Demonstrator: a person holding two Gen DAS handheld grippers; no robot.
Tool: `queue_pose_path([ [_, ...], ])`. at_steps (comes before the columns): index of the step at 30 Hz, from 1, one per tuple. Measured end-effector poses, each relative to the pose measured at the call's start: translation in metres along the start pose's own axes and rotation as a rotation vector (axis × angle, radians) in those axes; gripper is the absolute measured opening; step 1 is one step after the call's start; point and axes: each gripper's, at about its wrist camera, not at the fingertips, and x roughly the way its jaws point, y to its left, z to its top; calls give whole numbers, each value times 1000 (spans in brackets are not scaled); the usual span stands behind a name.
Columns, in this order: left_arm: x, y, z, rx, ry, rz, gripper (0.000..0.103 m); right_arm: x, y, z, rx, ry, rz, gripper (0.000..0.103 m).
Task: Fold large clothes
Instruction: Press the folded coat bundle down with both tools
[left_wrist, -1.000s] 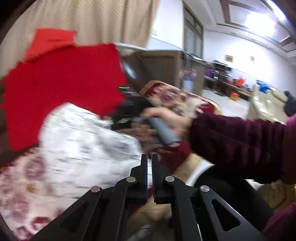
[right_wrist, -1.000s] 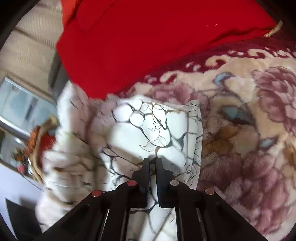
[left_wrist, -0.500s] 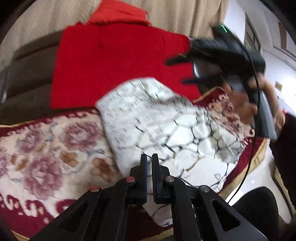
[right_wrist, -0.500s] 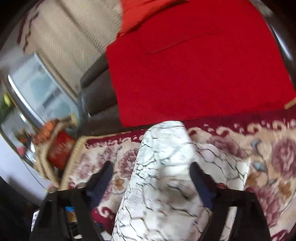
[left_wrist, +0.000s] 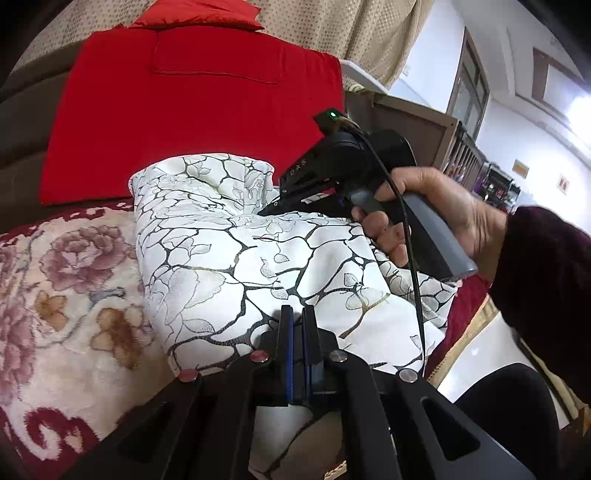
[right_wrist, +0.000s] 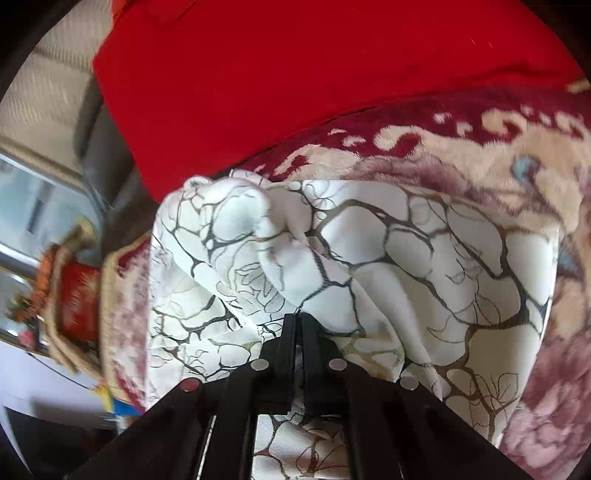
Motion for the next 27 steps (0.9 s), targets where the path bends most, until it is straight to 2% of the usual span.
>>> queue_pose_path([
  [2,1,2,-4,12,-7,3,3,-6,2,-4,1,-36,18,4],
  [3,2,1,-7,31,-11,14,3,-12,10,-7,-25,-58,0,5],
  [4,1,-1,-10,42,-15,23,3,-20,18,-11,-51,-73,-16,10],
  [8,5,0,-11,39,-13,31,3,-50,59,-9,-148,-151,-8,11],
  [11,6,-5,-11,71,-6,59,3,-51,92,5,-214,-150,-14,11],
  [13,8,-8,-10,87,-3,75,3,-40,103,15,-235,-138,-53,11],
  [15,9,-10,-10,105,-4,93,3,-21,98,25,-213,-113,-124,9],
  [16,5,-13,-8,110,-7,99,3,-4,88,32,-196,-95,-195,8],
  [17,3,-16,-9,121,-11,111,3,12,76,36,-173,-61,-243,2],
  [22,6,-22,-8,144,-9,145,3,18,53,46,-80,-54,-161,0],
  [24,7,-23,-9,146,-3,154,3,9,57,42,-102,-75,-170,0],
  [26,6,-26,-12,162,-2,175,3,-6,64,34,-126,-103,-167,7],
  [27,6,-27,-12,171,-2,186,3,-15,66,29,-126,-115,-155,7],
])
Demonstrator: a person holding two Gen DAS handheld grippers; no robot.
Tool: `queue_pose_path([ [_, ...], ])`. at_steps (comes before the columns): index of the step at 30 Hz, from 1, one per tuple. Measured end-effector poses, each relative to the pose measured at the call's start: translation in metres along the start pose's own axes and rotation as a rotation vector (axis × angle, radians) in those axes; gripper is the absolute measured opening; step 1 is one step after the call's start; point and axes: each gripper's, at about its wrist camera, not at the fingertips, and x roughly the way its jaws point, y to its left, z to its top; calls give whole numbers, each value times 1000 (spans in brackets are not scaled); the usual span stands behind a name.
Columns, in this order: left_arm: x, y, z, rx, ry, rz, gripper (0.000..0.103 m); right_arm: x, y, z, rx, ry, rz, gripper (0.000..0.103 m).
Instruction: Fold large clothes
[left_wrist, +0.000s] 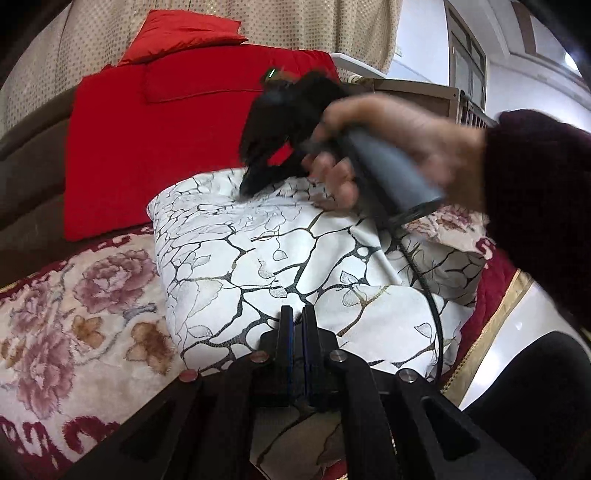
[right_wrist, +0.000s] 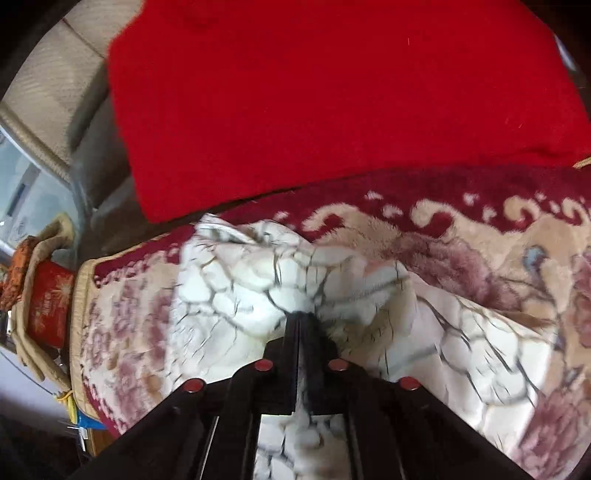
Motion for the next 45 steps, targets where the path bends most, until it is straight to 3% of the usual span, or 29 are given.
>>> queue_pose_path([
  [4,-1,0,0,-4,3,10,3,-52,13,-27,-71,-38,33,9],
  [10,0,-3,2,1,10,28,3,-111,24,-106,-175,-54,18,9],
  [15,4,-9,1,21,19,47,3,-90,-4,-148,-165,-52,-35,7],
  [19,7,-8,2,25,30,66,3,-72,-15,-156,-163,-104,5,6],
  [24,-5,-11,6,3,59,76,4,-85,-19,-154,-141,-104,32,6],
  [26,-17,-11,6,-25,60,66,11,-109,-17,-155,-156,-126,51,7],
  [27,-25,-10,5,-50,57,72,26,-121,-17,-158,-150,-148,69,7],
  [28,-31,-9,4,-74,53,87,49,-130,-18,-160,-145,-163,78,7],
  [30,-43,-7,0,-127,27,106,63,-148,-18,-168,-142,-193,95,7],
  [33,-43,-10,-8,-132,54,94,63,-158,-17,-187,-171,-205,84,6],
  [36,-24,-23,-17,-67,112,120,64,-130,-26,-204,-162,-131,4,7],
  [39,-13,-20,-22,-92,145,105,66,-96,-47,-216,-105,-124,49,8],
  [45,-21,-17,-15,-124,166,104,69,-108,-55,-215,-82,-129,111,7],
])
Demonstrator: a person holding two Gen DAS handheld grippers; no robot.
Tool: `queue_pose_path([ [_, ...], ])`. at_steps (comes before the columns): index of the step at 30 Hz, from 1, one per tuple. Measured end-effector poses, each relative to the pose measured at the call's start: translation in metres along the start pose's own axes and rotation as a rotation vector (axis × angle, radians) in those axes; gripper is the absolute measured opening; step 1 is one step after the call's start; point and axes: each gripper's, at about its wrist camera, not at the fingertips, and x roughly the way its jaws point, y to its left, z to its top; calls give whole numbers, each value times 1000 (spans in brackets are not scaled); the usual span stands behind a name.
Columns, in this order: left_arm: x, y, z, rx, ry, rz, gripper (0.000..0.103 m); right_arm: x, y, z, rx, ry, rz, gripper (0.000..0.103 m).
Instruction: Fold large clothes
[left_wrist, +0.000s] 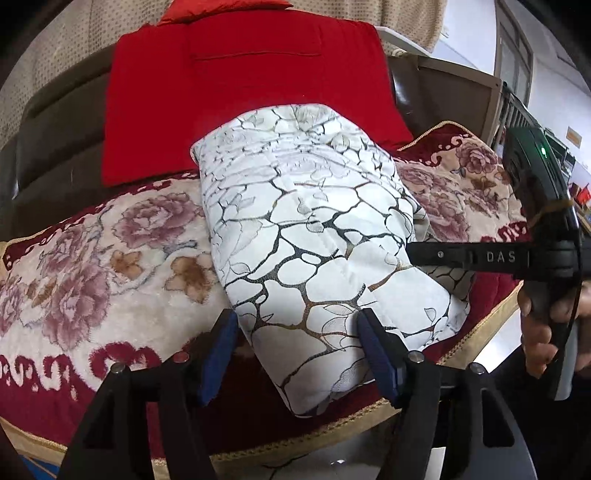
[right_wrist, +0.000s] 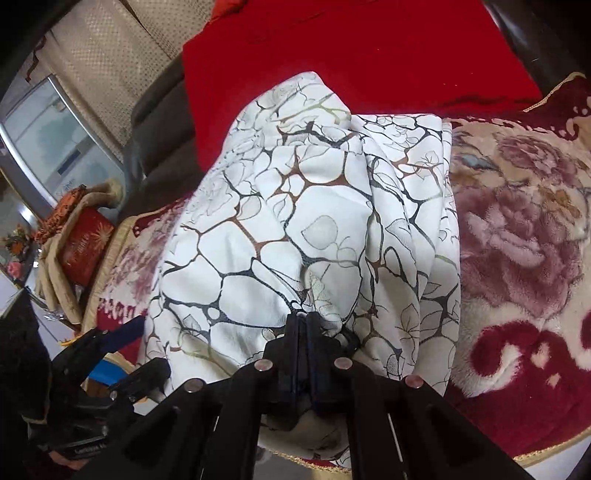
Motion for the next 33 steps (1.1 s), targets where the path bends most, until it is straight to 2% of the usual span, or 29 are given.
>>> queue_pose_path([
  [5,-26,-12,7,17,-49,25,69,-40,5,-2,-25,-82,-14,7],
  [7,-36,-18,10,28,-70,55,75,-56,10,-5,-34,-117,-29,7],
  [8,-42,-21,11,33,-87,87,75,-62,13,-5,-44,-127,-36,6],
  [11,-56,-24,14,40,-118,117,75,-76,20,-7,-70,-146,-51,6],
  [18,-69,-13,14,8,-106,158,80,-83,13,-1,-15,-179,-48,6],
  [22,-63,0,12,-37,-82,164,81,-80,2,-12,13,-193,-28,7],
  [27,-31,5,12,-76,-21,156,81,-66,-5,-20,32,-175,-7,7],
  [30,1,-4,8,-38,60,133,81,-50,-9,-23,50,-129,-1,8],
  [33,5,-5,5,-44,36,117,81,-32,-14,-28,69,-63,-4,8],
])
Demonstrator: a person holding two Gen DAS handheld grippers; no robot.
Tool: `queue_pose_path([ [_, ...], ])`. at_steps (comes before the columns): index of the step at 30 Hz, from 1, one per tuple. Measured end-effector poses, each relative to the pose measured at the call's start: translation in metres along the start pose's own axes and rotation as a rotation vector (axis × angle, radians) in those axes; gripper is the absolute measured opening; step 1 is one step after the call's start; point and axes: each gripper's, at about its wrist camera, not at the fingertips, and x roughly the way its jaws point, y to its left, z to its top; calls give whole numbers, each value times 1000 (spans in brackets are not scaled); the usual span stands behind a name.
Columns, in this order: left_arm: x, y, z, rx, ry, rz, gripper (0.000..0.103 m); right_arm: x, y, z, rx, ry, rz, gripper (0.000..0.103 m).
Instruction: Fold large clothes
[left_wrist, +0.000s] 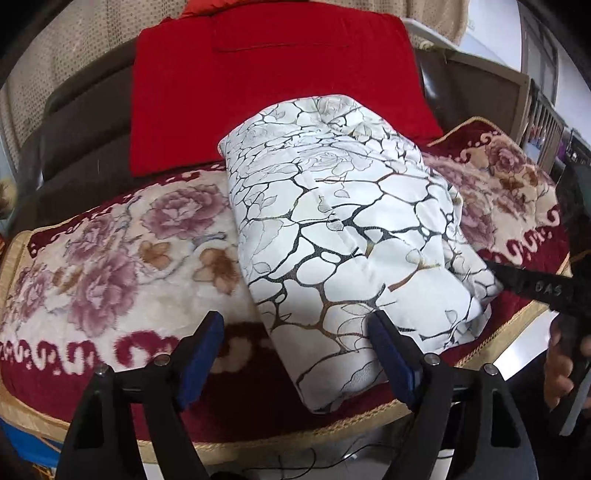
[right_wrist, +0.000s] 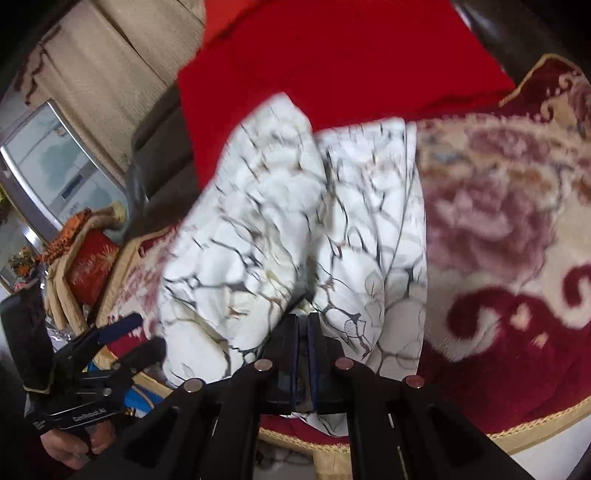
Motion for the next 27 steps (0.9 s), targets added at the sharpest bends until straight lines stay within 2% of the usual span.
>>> queue_pose_path([
  [3,-7,2,3,-2,-7,10,81,-8,5,3,-31,-36,4,7],
  [7,-30,-4,8,41,-59,61,81,-33,18,13,-69,-143,22,9],
  [9,-40,-7,12,61,-89,75,81,-43,26,29,-90,-208,40,9],
  [11,-42,-8,17,65,-92,67,81,-44,35,50,-106,-228,52,9],
  [15,-32,-7,23,72,-81,82,81,-14,54,108,-113,-177,36,9],
  [17,-20,-1,24,50,-52,116,81,5,58,124,-110,-142,15,9],
  [19,-6,4,23,26,-6,106,81,32,55,137,-81,-100,-4,9],
  [21,4,7,20,6,25,80,83,72,42,140,-29,16,-63,10],
  [22,5,8,20,-3,20,72,83,97,31,136,18,98,-77,9],
  [23,4,8,21,-2,18,70,83,113,22,131,48,135,-69,9],
  [27,-6,8,24,11,21,75,83,107,11,129,103,103,-12,8],
])
